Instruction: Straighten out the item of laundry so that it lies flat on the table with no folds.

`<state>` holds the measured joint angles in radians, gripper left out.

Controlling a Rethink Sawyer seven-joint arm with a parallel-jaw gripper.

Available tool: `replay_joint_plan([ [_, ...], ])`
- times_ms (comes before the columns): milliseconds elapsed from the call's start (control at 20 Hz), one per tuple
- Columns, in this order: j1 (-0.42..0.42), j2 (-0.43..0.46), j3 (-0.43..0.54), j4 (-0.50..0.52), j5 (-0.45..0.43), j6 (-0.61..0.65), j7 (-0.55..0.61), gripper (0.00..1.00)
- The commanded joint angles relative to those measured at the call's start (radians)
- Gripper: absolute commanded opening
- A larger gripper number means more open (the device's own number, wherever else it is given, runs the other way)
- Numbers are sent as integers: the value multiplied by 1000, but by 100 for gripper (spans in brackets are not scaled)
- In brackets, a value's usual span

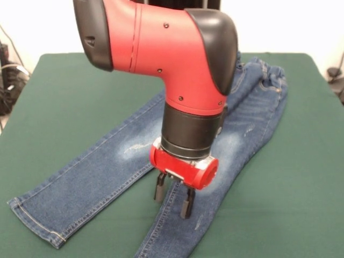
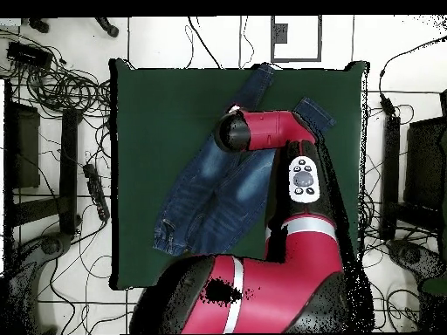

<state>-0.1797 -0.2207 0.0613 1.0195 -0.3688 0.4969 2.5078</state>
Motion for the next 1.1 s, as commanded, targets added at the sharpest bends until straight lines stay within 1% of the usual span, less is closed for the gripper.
replay_joint_plan([
  [50, 53, -17, 41, 53, 19, 23, 22, 100],
  [150, 56, 12, 29, 33, 7, -7, 34, 100],
  [250, 63, 20, 14, 29, -1, -38, 56, 100],
  [350, 59, 23, 19, 39, 2, -56, 64, 100],
  [400, 62, 26, 15, 42, 2, -66, 72, 0],
  [700, 67, 26, 8, 49, -8, -82, 68, 0],
  [1000, 51, 35, 22, 44, -7, -86, 42, 0],
  [1100, 61, 37, 1, 34, -14, -96, 59, 0],
])
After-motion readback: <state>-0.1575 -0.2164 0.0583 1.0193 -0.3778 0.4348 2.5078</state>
